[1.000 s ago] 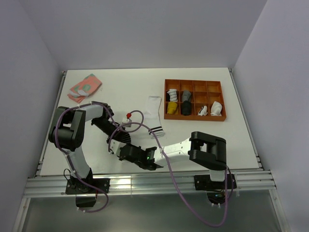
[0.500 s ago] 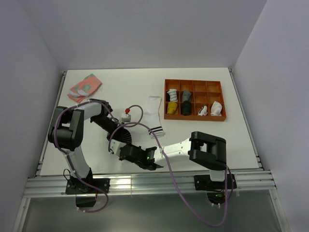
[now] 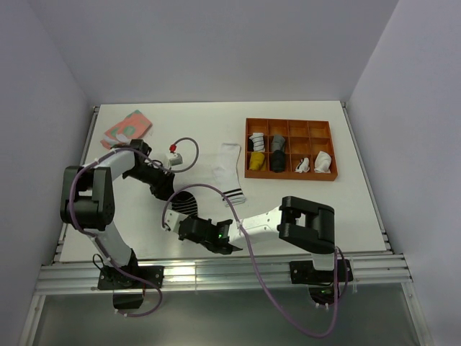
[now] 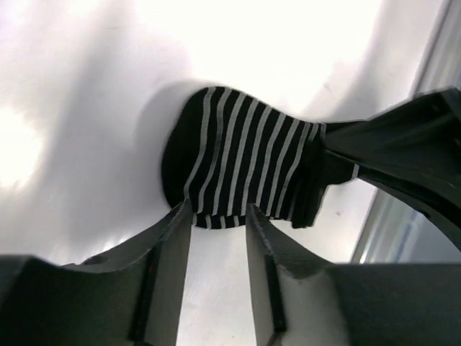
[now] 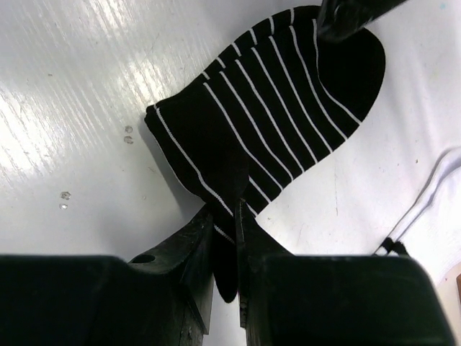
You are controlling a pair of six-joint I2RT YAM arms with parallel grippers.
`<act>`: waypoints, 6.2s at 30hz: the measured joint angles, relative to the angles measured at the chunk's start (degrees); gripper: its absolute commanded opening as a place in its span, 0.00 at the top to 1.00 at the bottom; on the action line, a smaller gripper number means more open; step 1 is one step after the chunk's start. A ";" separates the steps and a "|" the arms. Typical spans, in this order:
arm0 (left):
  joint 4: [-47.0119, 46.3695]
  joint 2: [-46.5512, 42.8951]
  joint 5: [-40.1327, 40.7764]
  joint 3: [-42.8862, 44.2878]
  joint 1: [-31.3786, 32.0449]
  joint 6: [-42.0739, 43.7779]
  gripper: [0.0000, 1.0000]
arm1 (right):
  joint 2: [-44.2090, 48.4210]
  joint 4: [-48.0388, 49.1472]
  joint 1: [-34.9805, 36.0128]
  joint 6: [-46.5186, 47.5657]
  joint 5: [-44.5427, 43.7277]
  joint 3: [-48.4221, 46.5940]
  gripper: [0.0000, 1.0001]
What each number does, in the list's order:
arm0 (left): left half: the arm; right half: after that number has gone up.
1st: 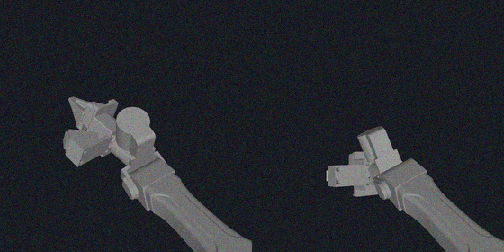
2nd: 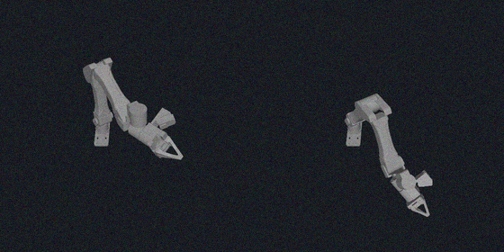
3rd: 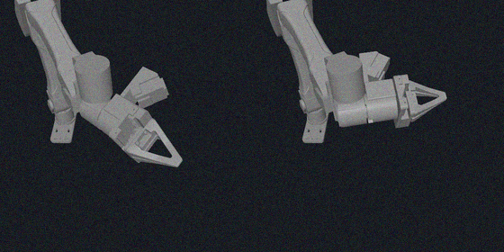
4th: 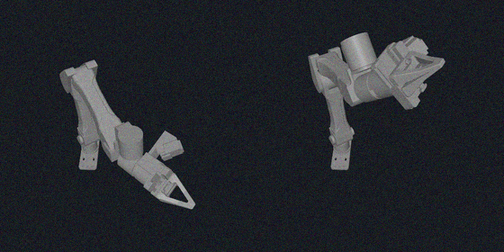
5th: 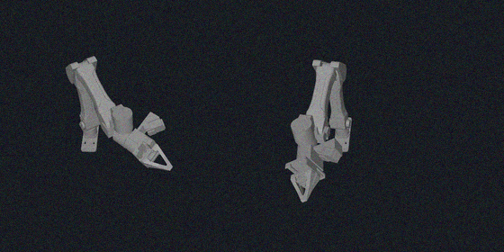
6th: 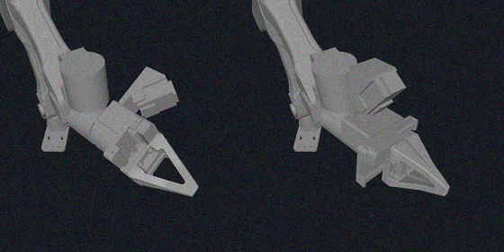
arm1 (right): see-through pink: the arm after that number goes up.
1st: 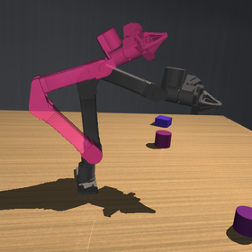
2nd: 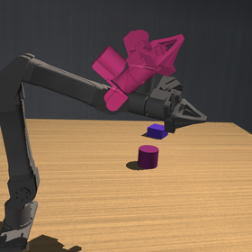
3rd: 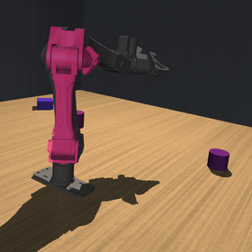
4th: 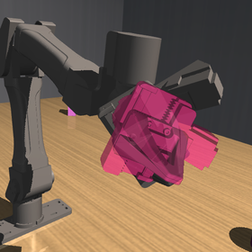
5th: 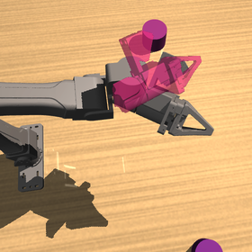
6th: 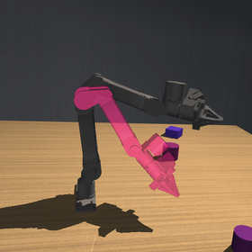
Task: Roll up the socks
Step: Roll the sock at the center of the board.
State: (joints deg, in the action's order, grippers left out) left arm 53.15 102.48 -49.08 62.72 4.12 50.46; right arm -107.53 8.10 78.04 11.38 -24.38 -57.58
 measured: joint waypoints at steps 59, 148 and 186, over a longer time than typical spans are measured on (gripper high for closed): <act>-18.36 -0.83 7.32 -2.14 7.67 -18.62 1.00 | -0.28 -10.75 -10.75 -8.02 27.56 -5.51 0.84; -27.61 -24.41 15.58 -23.02 20.61 -8.02 0.46 | -18.99 -44.78 -29.18 -25.38 58.88 -34.32 0.83; -26.95 -15.04 6.78 -21.00 14.14 -7.85 1.00 | -7.37 -33.73 -29.75 -30.05 51.36 -18.49 0.53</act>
State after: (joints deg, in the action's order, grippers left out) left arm 26.20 87.44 -42.30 41.71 18.26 42.61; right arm -114.89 -25.63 48.29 -18.68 26.98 -76.07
